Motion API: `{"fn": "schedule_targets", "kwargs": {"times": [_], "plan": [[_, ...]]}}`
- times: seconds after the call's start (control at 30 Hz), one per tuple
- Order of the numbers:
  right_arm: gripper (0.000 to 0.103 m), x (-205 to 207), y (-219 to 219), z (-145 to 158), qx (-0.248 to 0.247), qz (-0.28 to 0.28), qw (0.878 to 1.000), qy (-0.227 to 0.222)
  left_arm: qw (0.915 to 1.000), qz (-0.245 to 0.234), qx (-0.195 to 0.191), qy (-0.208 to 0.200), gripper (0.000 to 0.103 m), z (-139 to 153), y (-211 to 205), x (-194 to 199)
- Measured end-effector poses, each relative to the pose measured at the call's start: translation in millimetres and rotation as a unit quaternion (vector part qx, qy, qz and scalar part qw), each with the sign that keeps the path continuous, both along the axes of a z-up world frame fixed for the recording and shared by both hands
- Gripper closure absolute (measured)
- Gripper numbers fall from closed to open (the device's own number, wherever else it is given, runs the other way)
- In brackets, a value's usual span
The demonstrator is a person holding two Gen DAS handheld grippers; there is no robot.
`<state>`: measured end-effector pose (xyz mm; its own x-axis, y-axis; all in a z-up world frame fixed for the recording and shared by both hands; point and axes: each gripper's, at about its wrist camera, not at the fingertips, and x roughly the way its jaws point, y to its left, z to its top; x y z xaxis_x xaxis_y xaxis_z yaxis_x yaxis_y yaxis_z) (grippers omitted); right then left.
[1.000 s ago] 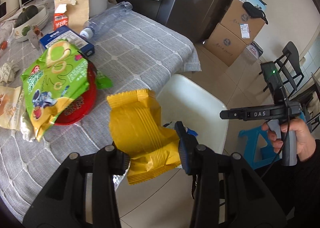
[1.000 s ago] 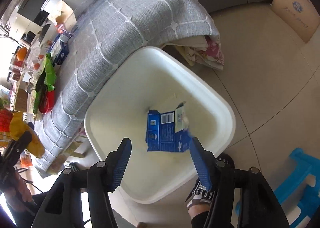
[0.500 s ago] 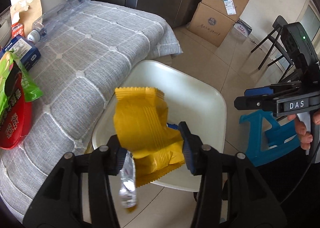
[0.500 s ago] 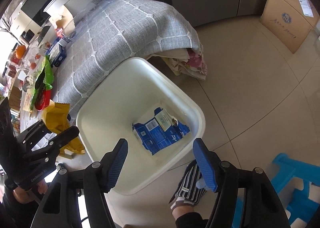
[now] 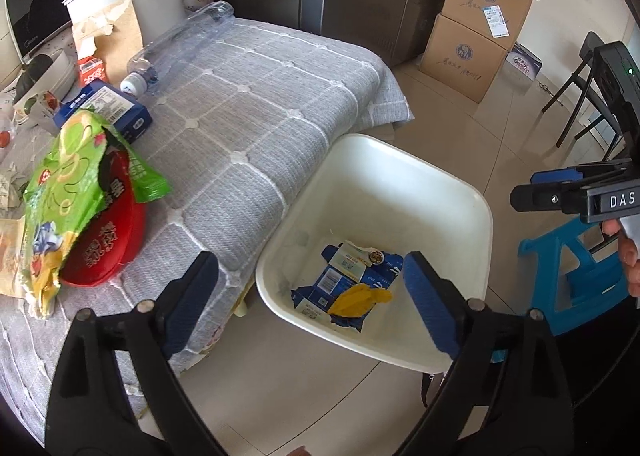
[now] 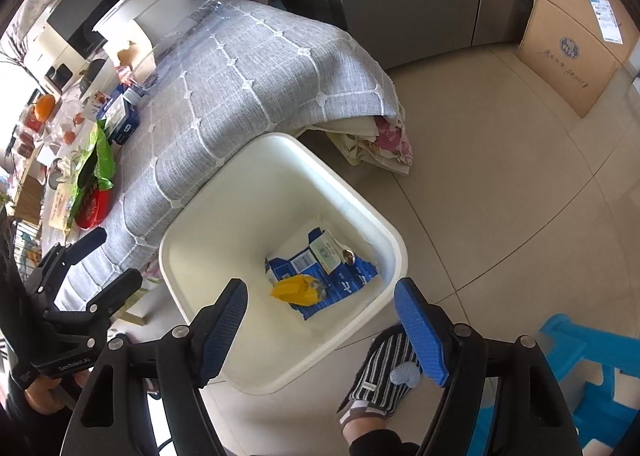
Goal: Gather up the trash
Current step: 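Move the yellow wrapper over the bin and open the left tool, then grasp the green chip bag with the left tool while the right tool grasps the red lid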
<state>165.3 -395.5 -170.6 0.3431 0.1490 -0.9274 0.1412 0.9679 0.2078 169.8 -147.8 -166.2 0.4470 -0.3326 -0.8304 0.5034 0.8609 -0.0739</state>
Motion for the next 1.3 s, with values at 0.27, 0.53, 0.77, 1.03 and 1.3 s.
{"fn": "schedule_targets", "kwargs": {"times": [0.27,0.53,0.77,1.03,1.3], "plan": [[0.024,9,31,11,-0.004,0.022,1.0,-0.01,0.9979,0.059,0.009,-0.027,0.01,20,52,9],[0.024,19,67,18,-0.006,0.053,0.998,-0.015,0.9922,0.112,0.022,-0.049,0.01,23,98,27],[0.023,25,82,18,-0.017,0.059,0.998,-0.015,0.9873,0.113,0.085,-0.073,0.024,1,98,46],[0.023,35,92,15,-0.024,0.055,0.998,-0.012,0.9784,0.118,0.137,-0.101,0.08,-11,98,60],[0.023,52,131,22,-0.018,0.08,0.996,-0.027,0.9791,0.162,0.041,-0.116,0.096,25,134,60]]}}
